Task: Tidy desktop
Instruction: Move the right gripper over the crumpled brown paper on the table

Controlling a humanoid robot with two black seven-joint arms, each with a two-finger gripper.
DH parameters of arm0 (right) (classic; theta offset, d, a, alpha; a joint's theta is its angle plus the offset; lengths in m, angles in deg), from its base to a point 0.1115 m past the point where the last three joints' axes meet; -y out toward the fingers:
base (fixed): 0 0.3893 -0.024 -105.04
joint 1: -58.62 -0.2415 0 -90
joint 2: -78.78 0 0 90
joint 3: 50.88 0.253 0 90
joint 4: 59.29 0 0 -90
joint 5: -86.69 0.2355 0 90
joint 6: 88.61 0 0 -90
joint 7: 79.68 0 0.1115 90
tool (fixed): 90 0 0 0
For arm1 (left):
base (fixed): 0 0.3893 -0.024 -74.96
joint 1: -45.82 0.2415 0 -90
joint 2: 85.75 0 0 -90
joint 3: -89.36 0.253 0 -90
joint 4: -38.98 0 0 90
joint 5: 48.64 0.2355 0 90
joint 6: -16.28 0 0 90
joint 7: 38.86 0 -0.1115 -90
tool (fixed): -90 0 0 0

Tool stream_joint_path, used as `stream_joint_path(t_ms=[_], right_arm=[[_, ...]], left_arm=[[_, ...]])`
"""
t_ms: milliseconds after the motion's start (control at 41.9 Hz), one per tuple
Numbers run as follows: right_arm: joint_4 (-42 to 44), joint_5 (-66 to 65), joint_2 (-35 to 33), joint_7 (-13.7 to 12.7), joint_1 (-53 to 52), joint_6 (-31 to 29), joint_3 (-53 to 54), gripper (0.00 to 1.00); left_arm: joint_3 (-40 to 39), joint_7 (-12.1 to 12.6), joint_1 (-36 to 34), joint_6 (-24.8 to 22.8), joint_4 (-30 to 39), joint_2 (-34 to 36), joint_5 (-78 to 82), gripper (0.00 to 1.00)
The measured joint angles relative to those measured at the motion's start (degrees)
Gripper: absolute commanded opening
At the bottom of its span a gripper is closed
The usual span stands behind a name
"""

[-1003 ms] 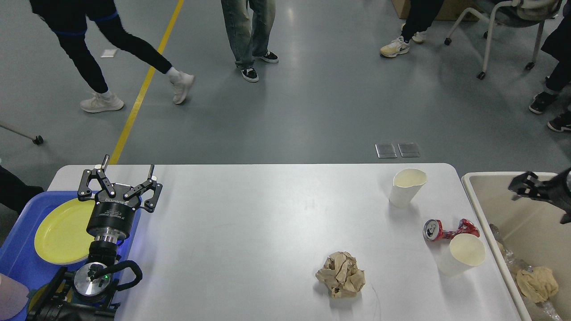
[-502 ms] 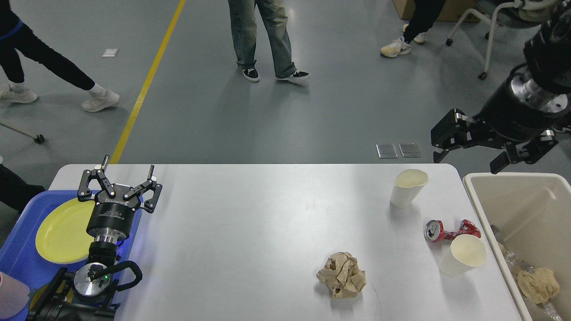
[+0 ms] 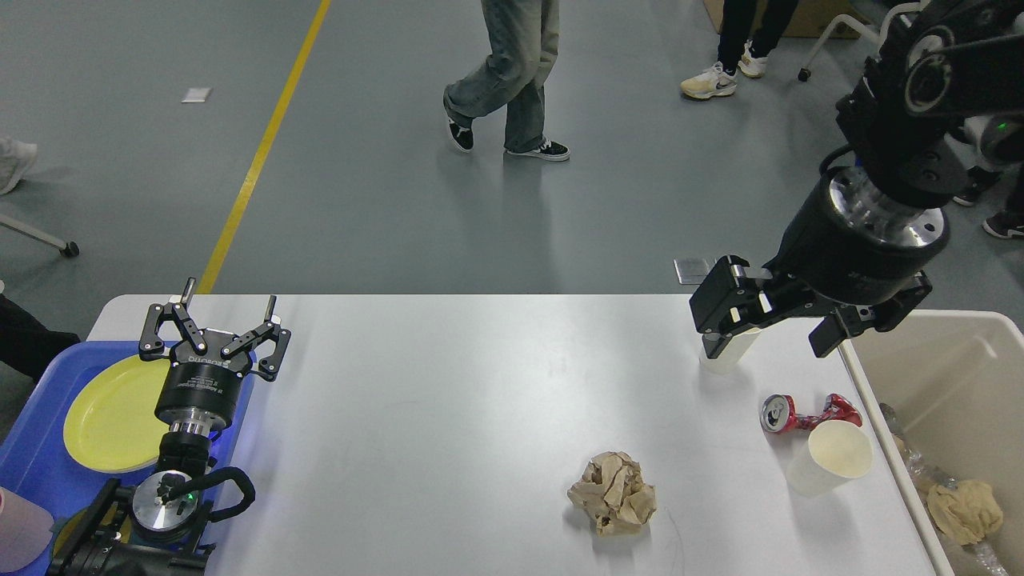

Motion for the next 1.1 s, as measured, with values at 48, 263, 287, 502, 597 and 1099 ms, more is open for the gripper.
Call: stream_joint_path(t_ms=[48, 263, 287, 502, 597, 1099], right_arm=[[0.1, 0.0, 0.0, 0.0, 0.1, 0.0, 0.2, 0.98], [0.3, 0.1, 0.2, 0.0, 1.7, 1.2, 1.4, 0.97], [0.3, 0.2, 0.4, 0.0, 2.3, 1.7, 2.1, 0.97], [1.1, 0.4, 3.6, 0.0, 11.3, 10.4, 8.5, 0.97], [2.9, 0.4, 6.4, -0.1, 17.9, 16.7, 11.3, 0.97], [27.8, 0.4, 22.1, -1.1, 55.9, 34.6, 11.5, 0.97]], left_arm=[[0.0, 0.0, 0.0, 0.0, 0.0, 0.0, 0.0, 0.96], [0.0, 0.0, 0.0, 0.0, 0.0, 0.0, 0.0, 0.96], [0.0, 0.0, 0.0, 0.0, 0.0, 0.0, 0.0, 0.96], [0.0, 0.0, 0.0, 0.0, 0.0, 0.0, 0.0, 0.96], [0.0, 0.0, 0.0, 0.0, 0.0, 0.0, 0.0, 0.96], [0.0, 0.1, 0.0, 0.0, 0.0, 0.0, 0.0, 0.96]])
